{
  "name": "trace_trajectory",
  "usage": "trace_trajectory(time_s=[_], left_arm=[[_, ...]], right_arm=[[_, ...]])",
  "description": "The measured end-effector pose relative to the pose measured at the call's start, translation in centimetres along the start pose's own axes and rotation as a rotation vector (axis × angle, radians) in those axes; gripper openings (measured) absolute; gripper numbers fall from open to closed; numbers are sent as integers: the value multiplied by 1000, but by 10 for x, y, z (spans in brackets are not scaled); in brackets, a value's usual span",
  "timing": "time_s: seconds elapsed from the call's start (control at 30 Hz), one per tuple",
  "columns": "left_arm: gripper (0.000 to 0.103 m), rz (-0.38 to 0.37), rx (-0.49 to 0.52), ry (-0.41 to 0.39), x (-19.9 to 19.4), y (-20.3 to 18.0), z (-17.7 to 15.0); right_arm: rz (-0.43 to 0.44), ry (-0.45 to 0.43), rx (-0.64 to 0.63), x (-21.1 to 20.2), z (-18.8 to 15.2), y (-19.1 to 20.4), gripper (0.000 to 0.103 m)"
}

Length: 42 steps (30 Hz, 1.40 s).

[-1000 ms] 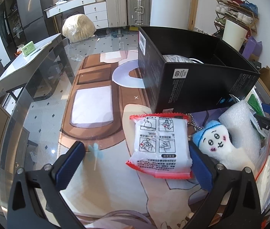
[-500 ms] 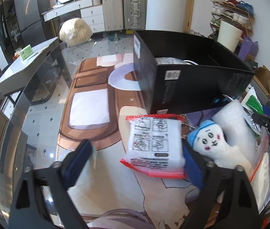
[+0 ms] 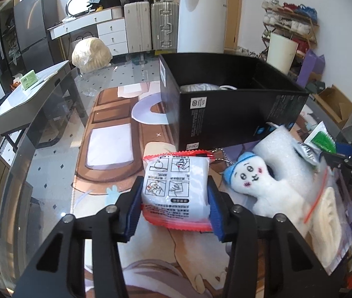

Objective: Organize soft objects

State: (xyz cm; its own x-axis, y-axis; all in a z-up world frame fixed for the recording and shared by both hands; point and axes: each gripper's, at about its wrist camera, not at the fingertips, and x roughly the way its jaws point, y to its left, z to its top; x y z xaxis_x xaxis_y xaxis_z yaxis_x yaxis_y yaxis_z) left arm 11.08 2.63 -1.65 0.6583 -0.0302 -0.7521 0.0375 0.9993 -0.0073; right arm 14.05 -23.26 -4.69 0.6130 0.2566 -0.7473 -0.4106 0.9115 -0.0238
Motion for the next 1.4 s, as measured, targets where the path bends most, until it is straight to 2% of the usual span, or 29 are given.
trace_trajectory(time_s=[0.1,0.37,0.6,1.0,1.4], left_arm=[[46,-21,-20,-28,-9,1,-3],[46,-31,-34,-80,-30,0,-12],[46,-36,-45,-144,-50,1,-8],[46,-48,-44,-234,-70,-2,7],[46,-68,-14,-279,-67,-8,35]], right_arm=[[-2,-18,-6,-4,1,2,32],[0,-66,-19,-20,-2,10,32],[7,-155,-38,-43,2,18,32],[46,-293,-56,-70,23,31,32],[79,-338,-87,-64,51,42,32]])
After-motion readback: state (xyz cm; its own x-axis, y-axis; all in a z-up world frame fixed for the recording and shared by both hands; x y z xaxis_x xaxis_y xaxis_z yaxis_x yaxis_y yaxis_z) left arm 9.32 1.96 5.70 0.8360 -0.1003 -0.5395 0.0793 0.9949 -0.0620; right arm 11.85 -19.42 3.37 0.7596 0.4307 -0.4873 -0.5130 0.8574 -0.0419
